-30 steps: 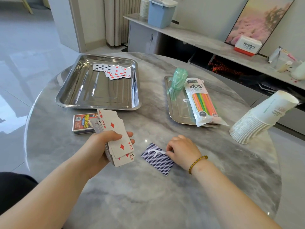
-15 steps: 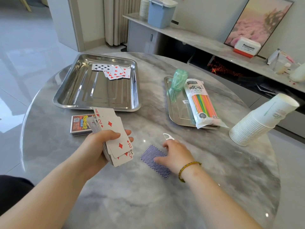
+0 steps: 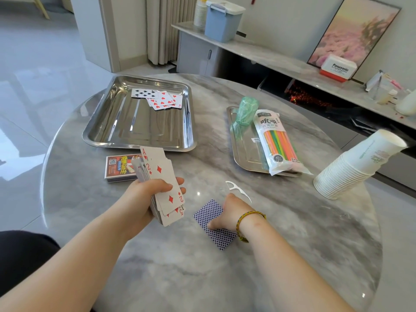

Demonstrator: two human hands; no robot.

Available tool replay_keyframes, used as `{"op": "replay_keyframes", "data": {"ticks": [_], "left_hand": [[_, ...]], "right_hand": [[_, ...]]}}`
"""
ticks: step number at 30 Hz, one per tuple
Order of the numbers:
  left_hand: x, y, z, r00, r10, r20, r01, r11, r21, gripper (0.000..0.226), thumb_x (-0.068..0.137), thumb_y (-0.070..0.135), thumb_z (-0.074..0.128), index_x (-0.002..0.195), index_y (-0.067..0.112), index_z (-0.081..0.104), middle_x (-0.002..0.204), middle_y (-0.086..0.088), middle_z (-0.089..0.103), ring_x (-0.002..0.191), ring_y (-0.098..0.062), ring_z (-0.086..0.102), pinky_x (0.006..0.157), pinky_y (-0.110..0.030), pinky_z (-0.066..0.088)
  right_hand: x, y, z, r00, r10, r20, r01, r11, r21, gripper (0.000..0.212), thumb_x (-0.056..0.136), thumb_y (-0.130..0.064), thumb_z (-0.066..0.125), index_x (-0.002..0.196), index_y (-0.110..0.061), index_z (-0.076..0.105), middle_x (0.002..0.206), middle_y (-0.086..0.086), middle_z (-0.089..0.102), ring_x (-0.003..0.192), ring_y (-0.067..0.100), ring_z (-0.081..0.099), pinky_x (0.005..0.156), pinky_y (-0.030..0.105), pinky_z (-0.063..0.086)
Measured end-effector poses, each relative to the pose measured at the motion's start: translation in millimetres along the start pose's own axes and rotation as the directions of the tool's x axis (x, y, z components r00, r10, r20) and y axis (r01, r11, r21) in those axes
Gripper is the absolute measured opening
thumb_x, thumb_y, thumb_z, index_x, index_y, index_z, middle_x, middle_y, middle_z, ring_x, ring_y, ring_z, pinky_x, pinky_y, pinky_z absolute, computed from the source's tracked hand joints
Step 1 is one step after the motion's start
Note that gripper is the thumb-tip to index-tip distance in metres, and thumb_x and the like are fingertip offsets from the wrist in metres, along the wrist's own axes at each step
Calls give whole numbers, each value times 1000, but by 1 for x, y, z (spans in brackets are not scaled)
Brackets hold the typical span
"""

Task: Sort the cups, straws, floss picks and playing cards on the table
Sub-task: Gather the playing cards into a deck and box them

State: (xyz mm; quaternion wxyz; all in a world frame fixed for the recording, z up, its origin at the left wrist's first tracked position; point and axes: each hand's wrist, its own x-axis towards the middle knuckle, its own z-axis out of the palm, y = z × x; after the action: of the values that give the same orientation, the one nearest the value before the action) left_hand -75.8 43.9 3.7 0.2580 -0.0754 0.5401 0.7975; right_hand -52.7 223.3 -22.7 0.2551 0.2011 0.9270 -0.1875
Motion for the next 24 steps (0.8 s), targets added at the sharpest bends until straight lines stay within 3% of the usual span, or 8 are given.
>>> {"op": "replay_keyframes", "data": {"ticks": [1,3,8,11,13,16,20,24], "left_hand": [[1,-1,0,1000,-5,-2,5,1000,23,34,87,-7,40,115,13,46,95,-5,66,90,-21,61,90,-48,42],[1,-4,1,1000,-23,-6,23,997,76,30,87,-8,41,107,14,49,95,-4,65,89,-19,60,94,-47,40],[0,-11,5,998,-31,51,19,974,224,25,85,-3,51,87,22,51,92,0,61,87,-14,57,87,-40,38],[-1,-18,7,994,-29,101,-6,944,331,23,66,20,65,86,24,53,91,0,61,94,-18,57,81,-33,42],[-3,-24,8,981,-33,189,-36,935,353,29,67,30,70,91,26,54,81,7,65,85,-8,61,69,-23,48],[-3,-33,7,920,-9,393,-154,912,381,66,38,58,81,91,25,60,74,14,69,76,4,63,67,-11,49],[9,-42,0,890,16,456,-208,903,376,91,37,70,76,103,10,60,92,-2,66,93,-10,60,85,-24,48],[7,-43,3,864,-26,502,-186,912,367,59,47,35,83,96,15,58,79,9,68,81,1,62,71,-12,47]], "right_hand": [[-2,1,0,999,-32,-30,33,999,31,34,73,-35,72,73,-15,45,70,-1,46,63,11,46,54,22,34],[-6,6,0,994,-84,-69,93,987,129,41,80,-25,65,59,-18,31,60,-4,35,52,8,32,47,21,23],[-14,16,4,958,-162,-235,257,849,463,38,82,-3,59,58,-17,33,59,-4,35,47,2,34,46,13,31],[-22,9,6,877,-98,-471,409,668,622,39,77,10,51,56,-15,31,57,-2,31,41,1,34,46,12,30],[-29,-1,7,845,-121,-521,486,579,654,39,77,11,51,56,-15,30,56,-2,29,42,2,33,45,13,28],[-37,-20,12,830,-265,-491,554,492,672,36,76,-2,59,57,-16,32,54,-6,32,41,1,34,46,11,29],[-39,-26,16,822,-439,-362,536,383,753,22,77,-22,57,61,-17,41,57,-4,41,45,-1,40,49,11,36],[-39,-18,17,812,-498,-306,512,354,782,24,78,-33,40,63,-17,50,59,-9,50,51,-5,47,55,8,39]]}}
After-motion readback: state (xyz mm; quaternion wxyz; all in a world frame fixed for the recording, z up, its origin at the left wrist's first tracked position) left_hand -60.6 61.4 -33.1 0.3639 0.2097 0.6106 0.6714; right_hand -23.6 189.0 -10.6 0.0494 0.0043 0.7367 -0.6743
